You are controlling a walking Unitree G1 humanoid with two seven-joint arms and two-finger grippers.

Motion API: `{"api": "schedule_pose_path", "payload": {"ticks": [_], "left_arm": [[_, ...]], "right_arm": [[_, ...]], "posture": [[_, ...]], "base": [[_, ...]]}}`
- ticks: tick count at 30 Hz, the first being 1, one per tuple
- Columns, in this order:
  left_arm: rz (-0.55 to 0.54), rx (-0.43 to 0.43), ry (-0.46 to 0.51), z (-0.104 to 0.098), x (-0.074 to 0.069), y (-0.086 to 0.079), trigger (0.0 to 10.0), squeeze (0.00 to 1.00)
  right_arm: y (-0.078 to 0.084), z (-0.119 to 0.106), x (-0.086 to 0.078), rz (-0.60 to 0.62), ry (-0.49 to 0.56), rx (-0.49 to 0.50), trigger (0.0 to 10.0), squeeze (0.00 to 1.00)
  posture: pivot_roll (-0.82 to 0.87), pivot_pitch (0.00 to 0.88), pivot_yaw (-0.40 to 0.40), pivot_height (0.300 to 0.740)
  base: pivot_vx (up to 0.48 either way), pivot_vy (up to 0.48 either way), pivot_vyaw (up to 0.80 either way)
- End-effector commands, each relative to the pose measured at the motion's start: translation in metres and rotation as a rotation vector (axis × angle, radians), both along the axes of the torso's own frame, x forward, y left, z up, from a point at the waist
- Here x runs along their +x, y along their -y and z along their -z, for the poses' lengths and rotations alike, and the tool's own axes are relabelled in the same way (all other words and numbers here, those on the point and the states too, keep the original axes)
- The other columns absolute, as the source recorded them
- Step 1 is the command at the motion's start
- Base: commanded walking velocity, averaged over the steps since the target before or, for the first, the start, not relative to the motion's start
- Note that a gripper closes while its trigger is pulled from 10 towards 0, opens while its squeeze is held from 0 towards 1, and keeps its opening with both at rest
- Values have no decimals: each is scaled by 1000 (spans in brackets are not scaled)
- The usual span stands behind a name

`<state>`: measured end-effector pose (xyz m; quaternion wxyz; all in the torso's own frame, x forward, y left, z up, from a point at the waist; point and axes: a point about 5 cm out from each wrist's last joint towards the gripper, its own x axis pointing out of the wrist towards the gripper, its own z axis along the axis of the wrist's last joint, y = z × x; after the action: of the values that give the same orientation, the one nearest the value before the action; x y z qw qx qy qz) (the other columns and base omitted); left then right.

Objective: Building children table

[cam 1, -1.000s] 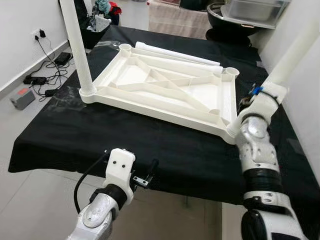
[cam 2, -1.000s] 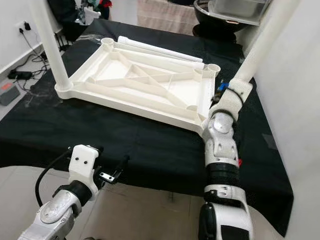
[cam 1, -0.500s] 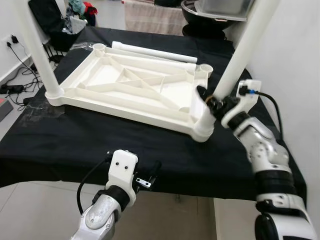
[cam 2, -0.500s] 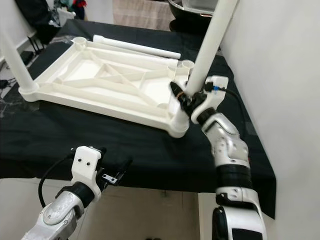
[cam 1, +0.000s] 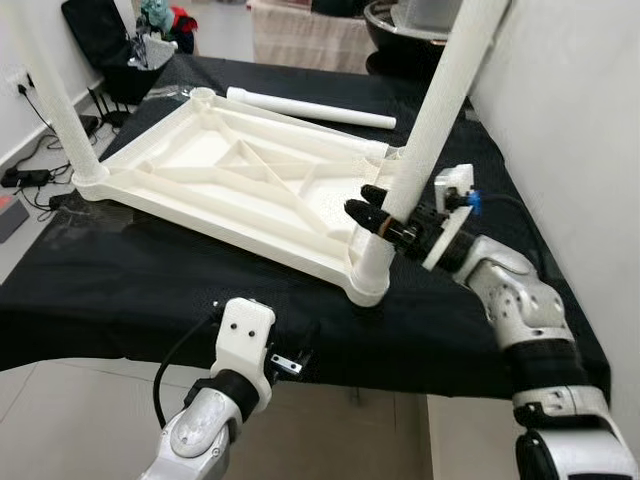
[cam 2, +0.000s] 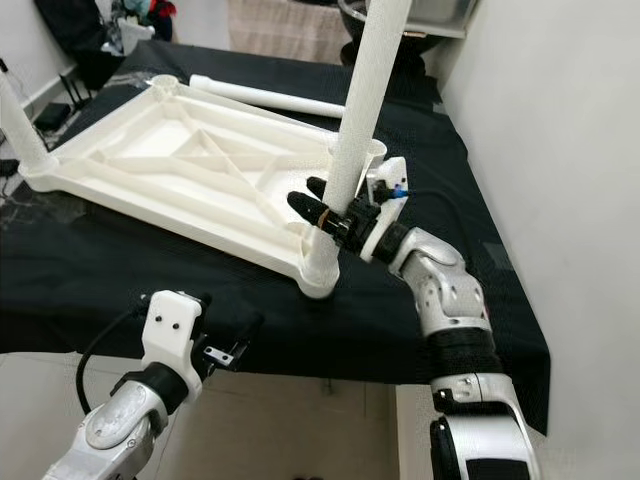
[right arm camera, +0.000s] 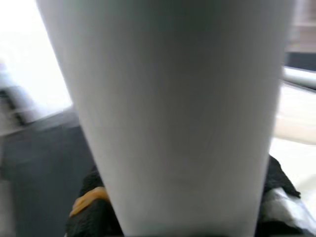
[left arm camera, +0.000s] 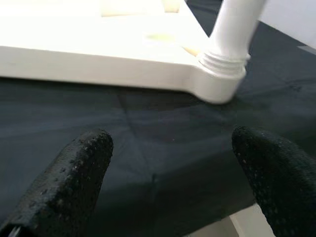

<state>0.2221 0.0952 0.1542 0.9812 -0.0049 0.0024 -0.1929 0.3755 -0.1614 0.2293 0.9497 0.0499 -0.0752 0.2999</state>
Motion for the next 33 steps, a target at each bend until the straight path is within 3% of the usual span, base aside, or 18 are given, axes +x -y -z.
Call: {"api": "schedule_pose_path", "payload": {"ticks": [1,3,4,5,7,10,12,15,17,21,22,23,27,28,29,30,31,33], "left_arm": [[7,4,-18,5,-2,1,10000,0],[8,4,-18,5,-2,1,10000,0],[8,4,-18,5,-2,1,10000,0],[8,4,-18,5,-2,1,10000,0],[7,4,-17,5,-2,1,10000,0],[6,4,-17,5,-1,1,10000,0],[4,3,-16,4,-1,1,10000,0],[4,3,-16,4,-1,1,10000,0],[4,3,-17,4,-1,1,10000,0],[4,3,-17,4,-1,1,10000,0],[4,3,-17,4,-1,1,10000,0],[4,3,-16,4,-1,1,10000,0],[3,2,-16,4,-1,1,10000,0],[2,2,-16,4,0,1,10000,0],[2,2,-16,4,0,1,10000,0],[1,1,-16,4,0,1,10000,0],[1,1,-16,4,0,1,10000,0],[1,1,-16,4,0,2,10000,0]], "right_arm": [[26,18,9,301,-106,12,0,0],[37,20,13,453,-123,-3,0,0],[54,22,13,631,-149,-25,0,0],[54,22,13,631,-149,-25,0,0],[82,24,7,915,-171,-65,0,0],[95,26,2,1053,-186,-57,0,0],[112,30,-13,1282,-211,-15,0,0],[115,32,-17,1353,-219,-3,0,0],[104,35,-14,1339,-235,46,10000,0],[79,22,-1,1172,-148,147,10000,0],[65,8,4,1015,-50,200,10000,1000],[56,2,8,886,-24,252,10000,1000],[47,-5,12,725,9,281,10000,1000],[40,-7,13,571,-9,292,10000,0],[40,-7,13,571,-9,292,10000,0],[35,-7,12,470,-23,297,10000,0],[26,-4,4,162,-61,268,10000,0],[24,-2,-1,65,-65,248,10000,0]], "posture": [[88,142,-121,740],[88,141,-121,740],[90,145,-124,740],[90,145,-124,740],[89,146,-124,740],[88,148,-126,740],[87,150,-124,740],[87,150,-124,740],[85,151,-120,740],[85,152,-120,740],[85,154,-121,740],[85,155,-121,740],[86,156,-123,740],[84,157,-123,740],[84,157,-123,740],[84,157,-123,740],[84,157,-122,740],[85,157,-123,740]], "base": [[0,0,0],[0,0,0],[0,0,0],[0,0,0],[0,0,0],[0,0,0],[0,0,0],[0,0,0],[0,0,0],[0,0,0],[0,0,0],[0,0,0],[0,0,0],[0,0,0],[0,0,0],[0,0,0],[0,0,0],[0,0,0]]}}
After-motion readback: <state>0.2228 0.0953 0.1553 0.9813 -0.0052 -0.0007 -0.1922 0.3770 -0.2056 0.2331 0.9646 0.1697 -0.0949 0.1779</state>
